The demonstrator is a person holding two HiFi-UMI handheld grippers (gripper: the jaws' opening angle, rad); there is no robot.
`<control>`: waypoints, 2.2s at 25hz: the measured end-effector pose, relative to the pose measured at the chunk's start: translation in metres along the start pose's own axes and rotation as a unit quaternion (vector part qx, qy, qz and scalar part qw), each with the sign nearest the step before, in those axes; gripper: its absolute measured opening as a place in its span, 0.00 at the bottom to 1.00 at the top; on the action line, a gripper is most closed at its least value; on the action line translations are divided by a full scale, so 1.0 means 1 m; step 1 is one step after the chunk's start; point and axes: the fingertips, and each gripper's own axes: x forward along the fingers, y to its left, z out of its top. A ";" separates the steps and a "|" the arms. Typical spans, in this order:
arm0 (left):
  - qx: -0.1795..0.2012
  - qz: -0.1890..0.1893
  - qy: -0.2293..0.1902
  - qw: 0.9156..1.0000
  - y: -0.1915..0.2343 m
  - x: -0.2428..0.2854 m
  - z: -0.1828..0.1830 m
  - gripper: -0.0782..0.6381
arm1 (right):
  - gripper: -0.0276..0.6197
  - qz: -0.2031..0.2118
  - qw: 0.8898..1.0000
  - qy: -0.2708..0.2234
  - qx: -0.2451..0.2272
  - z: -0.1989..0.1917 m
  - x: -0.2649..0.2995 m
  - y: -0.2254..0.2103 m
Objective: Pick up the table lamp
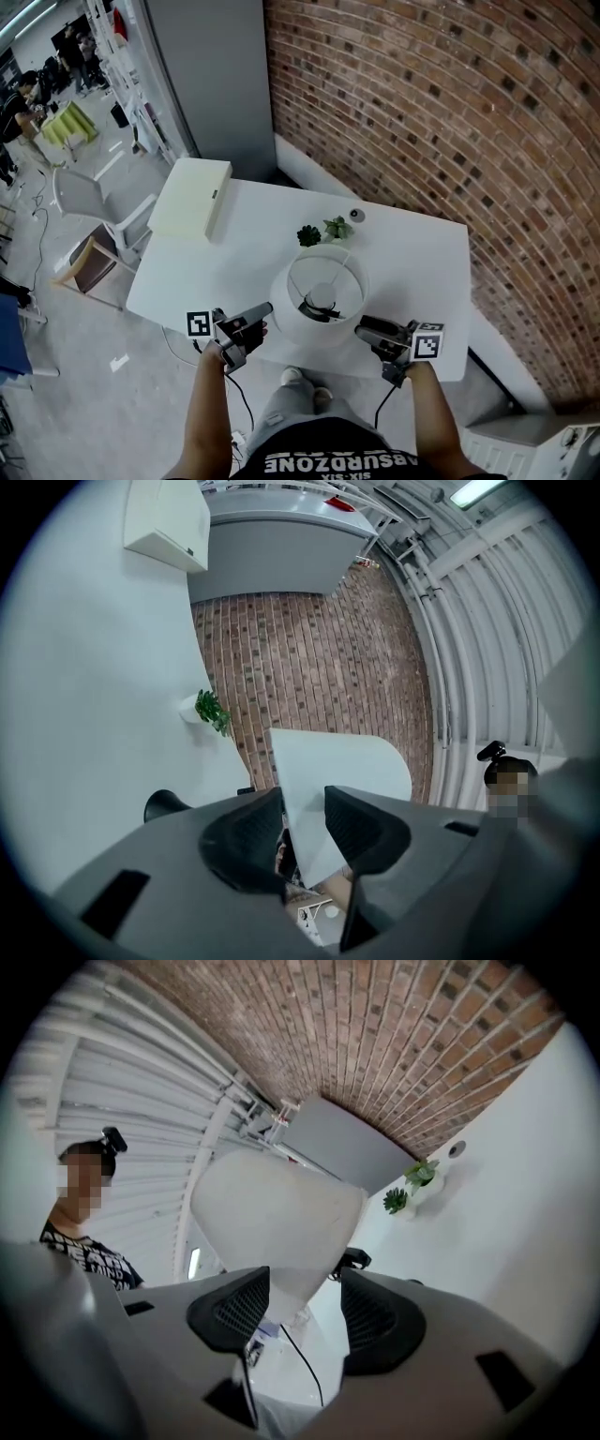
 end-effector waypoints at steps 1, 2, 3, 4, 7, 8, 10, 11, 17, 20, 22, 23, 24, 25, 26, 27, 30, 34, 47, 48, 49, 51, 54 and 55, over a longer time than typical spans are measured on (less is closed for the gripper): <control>-0.001 0.001 0.001 1.000 0.000 0.000 0.000 0.31 | 0.37 0.007 1.000 -0.026 0.014 0.009 -0.003 0.000; -0.002 0.002 0.001 1.000 0.001 0.000 0.000 0.31 | 0.37 0.012 0.998 -0.047 0.027 0.018 -0.004 -0.001; -0.003 0.002 0.000 1.000 0.001 0.000 0.000 0.31 | 0.37 0.016 0.997 -0.061 0.037 0.025 -0.004 -0.002; -0.002 0.002 -0.002 1.000 0.001 0.000 0.001 0.30 | 0.38 0.021 0.997 -0.065 0.046 0.028 -0.003 -0.003; -0.004 -0.001 -0.006 1.000 0.002 0.000 0.002 0.30 | 0.41 0.047 0.994 -0.060 0.078 0.028 0.002 -0.007; -0.005 -0.001 -0.005 1.000 0.002 0.000 0.001 0.30 | 0.41 0.060 0.992 -0.063 0.094 0.028 0.003 -0.007; -0.006 0.001 0.000 1.000 0.002 0.001 0.000 0.30 | 0.40 0.088 0.985 -0.070 0.131 0.029 0.005 -0.005; -0.006 0.003 0.004 1.000 0.003 0.001 -0.001 0.30 | 0.38 0.100 0.981 -0.074 0.149 0.029 0.005 -0.004; 0.001 0.005 -0.005 1.000 -0.001 0.000 0.000 0.30 | 0.36 0.101 0.979 -0.075 0.158 0.028 0.008 -0.003; 0.012 0.015 -0.006 1.000 0.000 -0.001 0.000 0.30 | 0.36 0.092 0.983 -0.068 0.140 0.028 0.009 -0.001; 0.014 0.016 -0.007 1.000 -0.001 -0.001 -0.001 0.30 | 0.36 0.088 0.985 -0.062 0.132 0.027 0.009 -0.002; 0.015 0.017 -0.007 1.000 -0.001 -0.002 -0.001 0.30 | 0.36 0.087 0.986 -0.058 0.126 0.026 0.009 -0.001; 0.016 0.017 -0.009 1.000 -0.001 -0.002 -0.001 0.30 | 0.35 0.086 0.987 -0.054 0.121 0.025 0.010 -0.001; 0.019 0.016 -0.010 1.000 -0.002 -0.003 -0.001 0.30 | 0.35 0.085 0.988 -0.051 0.117 0.024 0.010 0.000; 0.021 0.014 -0.013 1.000 -0.004 -0.004 -0.001 0.30 | 0.35 0.085 0.989 -0.048 0.113 0.024 0.010 0.001; 0.024 0.011 -0.015 1.000 -0.006 -0.004 0.000 0.30 | 0.35 0.087 0.989 -0.047 0.110 0.025 0.010 0.003; 0.032 0.009 -0.018 0.999 -0.014 -0.004 0.003 0.30 | 0.35 0.091 0.990 -0.046 0.101 0.030 0.012 0.009; 0.041 0.012 -0.014 0.999 -0.020 -0.003 0.003 0.30 | 0.35 0.091 0.991 -0.049 0.089 0.037 0.011 0.015; 0.075 0.006 -0.026 0.997 -0.061 0.000 -0.002 0.30 | 0.36 0.097 0.992 -0.059 0.052 0.052 0.002 0.048; 0.075 0.005 -0.029 0.997 -0.064 0.000 -0.003 0.30 | 0.36 0.098 0.992 -0.064 0.047 0.055 0.001 0.052; 0.075 0.004 -0.031 0.997 -0.067 0.000 -0.004 0.30 | 0.36 0.097 0.992 -0.068 0.045 0.057 0.000 0.056; 0.079 0.002 -0.036 0.996 -0.074 0.000 -0.008 0.30 | 0.36 0.096 0.992 -0.075 0.042 0.059 -0.002 0.063; 0.087 0.001 -0.042 0.995 -0.083 -0.001 -0.015 0.30 | 0.36 0.098 0.991 -0.079 0.040 0.059 -0.007 0.072; 0.089 0.000 -0.044 0.995 -0.087 -0.001 -0.016 0.30 | 0.36 0.099 0.991 -0.078 0.039 0.059 -0.009 0.074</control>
